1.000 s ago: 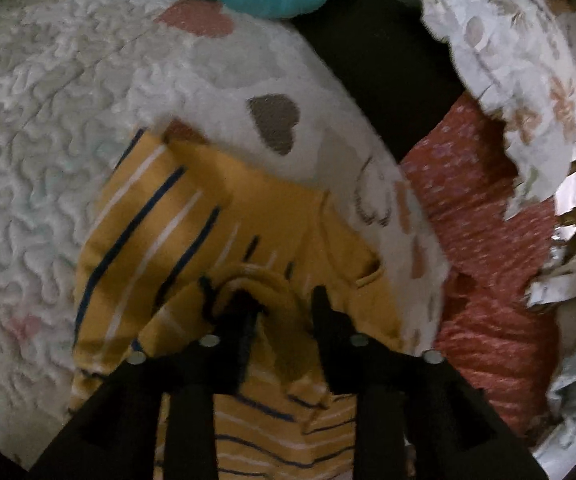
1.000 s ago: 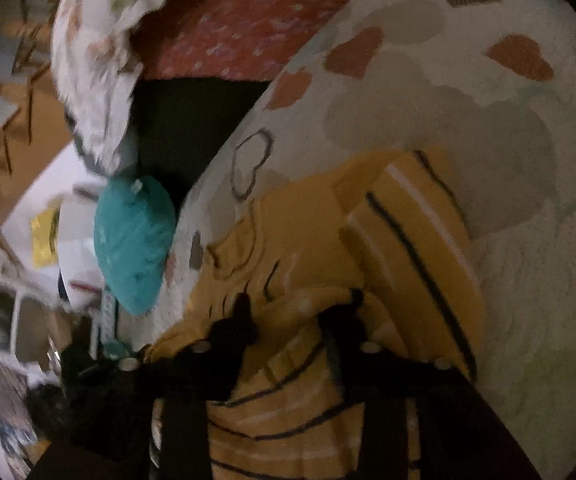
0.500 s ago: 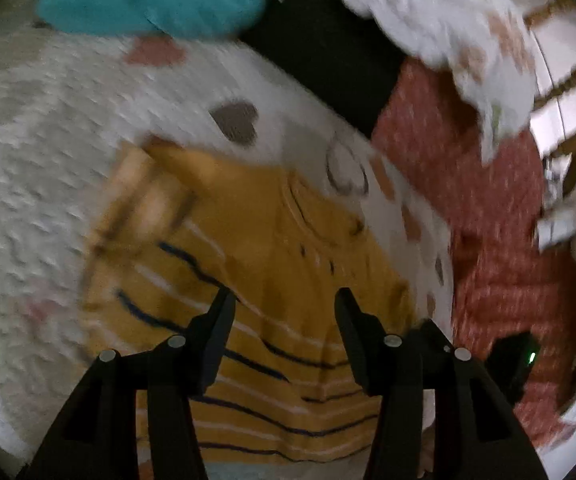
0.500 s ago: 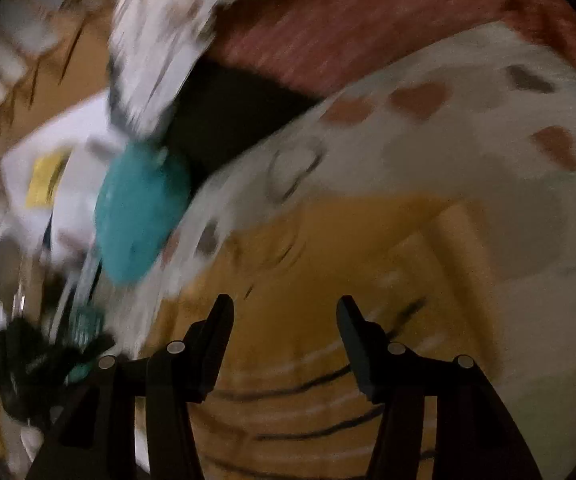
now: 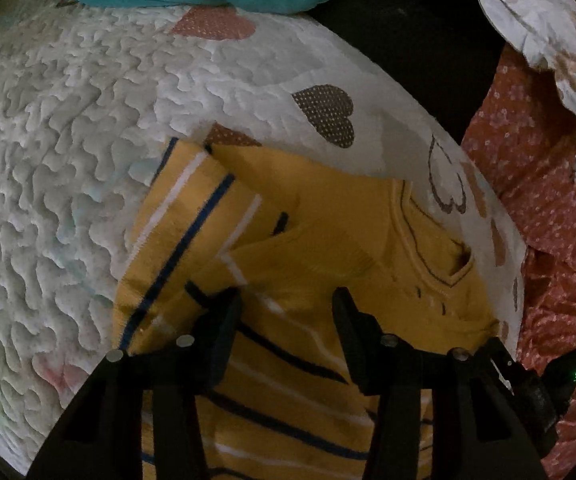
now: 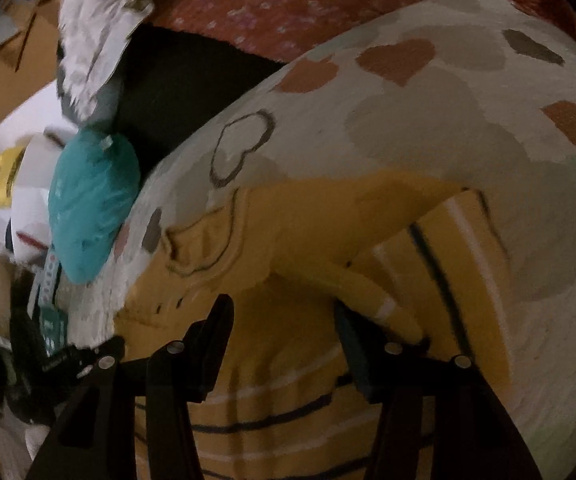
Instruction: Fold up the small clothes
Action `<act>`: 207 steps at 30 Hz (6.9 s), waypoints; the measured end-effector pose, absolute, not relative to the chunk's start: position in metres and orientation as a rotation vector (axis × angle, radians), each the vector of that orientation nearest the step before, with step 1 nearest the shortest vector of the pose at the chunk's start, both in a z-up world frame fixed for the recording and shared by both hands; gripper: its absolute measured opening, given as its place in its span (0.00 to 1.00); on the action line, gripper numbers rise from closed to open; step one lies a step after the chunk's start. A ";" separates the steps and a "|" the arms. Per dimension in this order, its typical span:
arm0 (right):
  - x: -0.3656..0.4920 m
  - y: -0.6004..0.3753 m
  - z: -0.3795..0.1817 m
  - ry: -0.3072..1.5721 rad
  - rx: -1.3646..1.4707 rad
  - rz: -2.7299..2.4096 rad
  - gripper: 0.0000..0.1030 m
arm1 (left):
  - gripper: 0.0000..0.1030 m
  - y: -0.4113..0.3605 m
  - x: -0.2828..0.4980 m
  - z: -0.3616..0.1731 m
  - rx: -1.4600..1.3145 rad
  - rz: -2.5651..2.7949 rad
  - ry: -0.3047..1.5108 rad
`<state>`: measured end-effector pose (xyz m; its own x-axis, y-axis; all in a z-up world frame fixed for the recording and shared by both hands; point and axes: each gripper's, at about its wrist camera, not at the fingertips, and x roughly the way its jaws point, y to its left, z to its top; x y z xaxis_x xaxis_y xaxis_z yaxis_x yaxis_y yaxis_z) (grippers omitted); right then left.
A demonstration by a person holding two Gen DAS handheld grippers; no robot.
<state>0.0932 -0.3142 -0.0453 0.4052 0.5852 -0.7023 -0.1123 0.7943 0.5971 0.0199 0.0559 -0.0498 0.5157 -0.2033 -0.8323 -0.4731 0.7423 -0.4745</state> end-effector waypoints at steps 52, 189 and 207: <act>-0.096 -0.389 -0.017 1.038 0.543 0.321 0.57 | 0.46 0.043 -0.173 -0.036 -0.775 0.341 1.027; -0.137 -0.401 0.012 0.960 0.324 0.220 0.51 | 0.46 -0.114 -0.196 0.065 -0.305 0.276 0.787; -0.198 -0.389 0.046 0.769 0.139 0.169 0.60 | 0.99 -0.179 -0.268 0.175 -0.131 0.380 0.699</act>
<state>-0.1979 -0.3889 0.0462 0.7058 0.2026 -0.6788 -0.1012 0.9772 0.1865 -0.2683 -0.1795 0.1750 0.7003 0.2965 -0.6493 -0.3835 0.9235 0.0081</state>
